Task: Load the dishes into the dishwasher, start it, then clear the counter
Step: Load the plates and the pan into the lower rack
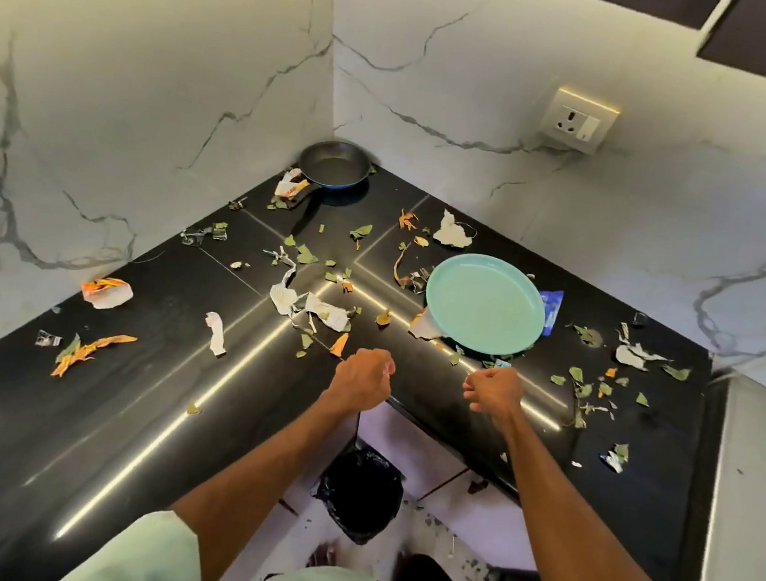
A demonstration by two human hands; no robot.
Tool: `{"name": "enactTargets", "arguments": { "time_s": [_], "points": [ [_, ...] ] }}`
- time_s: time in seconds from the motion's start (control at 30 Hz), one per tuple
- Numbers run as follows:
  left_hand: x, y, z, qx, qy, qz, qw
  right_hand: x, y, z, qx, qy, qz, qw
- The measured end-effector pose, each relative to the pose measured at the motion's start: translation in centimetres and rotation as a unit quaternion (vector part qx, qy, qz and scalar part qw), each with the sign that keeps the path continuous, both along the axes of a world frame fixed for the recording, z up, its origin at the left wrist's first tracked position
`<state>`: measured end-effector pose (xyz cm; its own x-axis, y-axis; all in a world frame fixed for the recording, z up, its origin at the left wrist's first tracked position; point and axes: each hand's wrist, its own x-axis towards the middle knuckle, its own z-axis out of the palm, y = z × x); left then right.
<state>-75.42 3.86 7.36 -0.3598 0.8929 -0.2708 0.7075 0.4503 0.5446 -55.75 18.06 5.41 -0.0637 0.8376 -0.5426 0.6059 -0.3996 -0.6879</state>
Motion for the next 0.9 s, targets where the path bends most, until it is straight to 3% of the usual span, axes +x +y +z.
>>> {"name": "enactTargets", "arguments": {
  "time_s": [0.3, 0.53, 0.7, 0.8, 0.9],
  "points": [
    [0.3, 3.8, -2.3, -0.113, 0.046, -0.078, 0.989, -1.9, 5.5, -2.6, -0.074, 0.124, -0.098, 0.985],
    [0.1, 4.6, -3.4, -0.162, 0.028, -0.038, 0.986, -3.0, 8.2, -4.7, -0.117, 0.100, -0.197, 0.968],
    [0.3, 4.8, -3.7, -0.152, 0.009, 0.003, 0.988, -3.0, 9.9, -6.4, -0.164, 0.123, -0.198, 0.959],
    [0.2, 5.3, -3.3, -0.150, -0.041, 0.044, 0.987, -3.7, 9.5, -4.8, -0.182, 0.191, -0.177, 0.948],
    [-1.0, 6.2, -3.5, -0.105, -0.164, 0.105, 0.975, -5.5, 8.6, -2.0, -0.180, 0.280, -0.158, 0.930]
  ]
}}
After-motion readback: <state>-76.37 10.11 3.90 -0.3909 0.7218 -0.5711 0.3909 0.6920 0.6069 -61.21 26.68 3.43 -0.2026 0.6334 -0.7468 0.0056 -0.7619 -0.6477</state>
